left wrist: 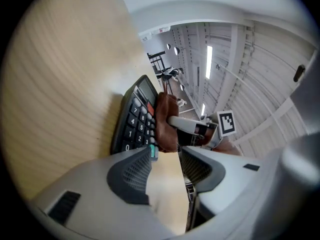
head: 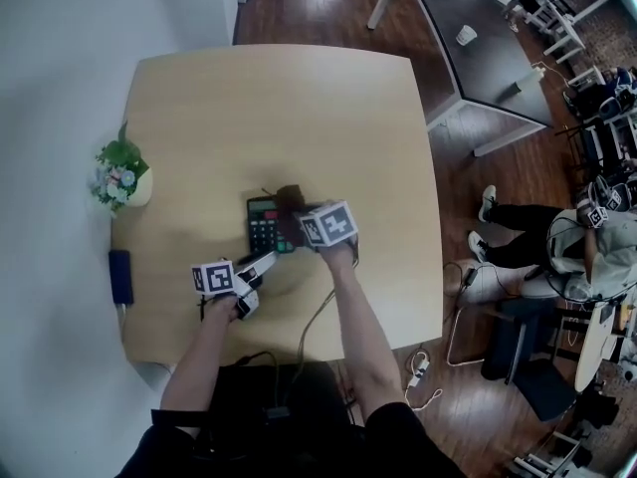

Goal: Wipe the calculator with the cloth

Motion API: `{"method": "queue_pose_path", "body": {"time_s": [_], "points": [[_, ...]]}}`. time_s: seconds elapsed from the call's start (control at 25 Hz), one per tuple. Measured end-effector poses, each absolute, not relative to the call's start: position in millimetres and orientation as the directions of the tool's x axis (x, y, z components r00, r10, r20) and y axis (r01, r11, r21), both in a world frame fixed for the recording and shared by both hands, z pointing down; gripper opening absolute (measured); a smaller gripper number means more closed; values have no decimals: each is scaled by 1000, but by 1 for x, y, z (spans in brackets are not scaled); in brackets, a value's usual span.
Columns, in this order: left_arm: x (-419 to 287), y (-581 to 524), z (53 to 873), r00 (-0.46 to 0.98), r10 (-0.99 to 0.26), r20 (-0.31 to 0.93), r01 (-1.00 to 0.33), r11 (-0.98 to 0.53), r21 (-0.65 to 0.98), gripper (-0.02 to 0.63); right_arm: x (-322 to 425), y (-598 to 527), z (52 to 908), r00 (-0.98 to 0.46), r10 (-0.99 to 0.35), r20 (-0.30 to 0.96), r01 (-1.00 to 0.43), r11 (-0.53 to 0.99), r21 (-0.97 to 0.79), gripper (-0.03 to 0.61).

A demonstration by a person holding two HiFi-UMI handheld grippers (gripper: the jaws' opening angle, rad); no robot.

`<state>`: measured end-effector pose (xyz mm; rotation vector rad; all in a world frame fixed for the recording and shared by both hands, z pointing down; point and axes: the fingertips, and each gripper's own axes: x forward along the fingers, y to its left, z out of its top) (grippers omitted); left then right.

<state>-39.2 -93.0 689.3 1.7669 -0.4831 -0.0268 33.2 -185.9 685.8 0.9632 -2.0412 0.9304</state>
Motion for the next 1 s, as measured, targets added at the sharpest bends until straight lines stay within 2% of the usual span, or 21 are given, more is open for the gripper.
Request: {"method": "queue_pose_path", "body": {"time_s": [0.12,0.2,0.32,0.44,0.6,1.0], "points": [[-38,-93,689,913,-332,236,-304,-169,938,178,81,-178,688,-415,-367,832,-880,395,-265,64],[-38,-93,688,914,-330,237,-304,-169,938,178,85,-177,678,-423,-392,817,-883,381,-274,64],[-40,-94,689,914,-332,234,-303,-173,937,178,35,-181,654,-531,-390,752,-817,470,-333,64],[-42,-94,689,910,-343,232,-303,-169,938,178,-44,-184,641,-637,-318,702,-703,613,-360,64],[-43,-94,690,905,-359,230,-304,-166,938,178,-101,-189,662,-628,-236,742,-638,701,-317,64],[-43,-94,687,908,-357,221,-294,-166,941,178,12,-192,683,-541,-344,767,-798,498,-340,67]]}}
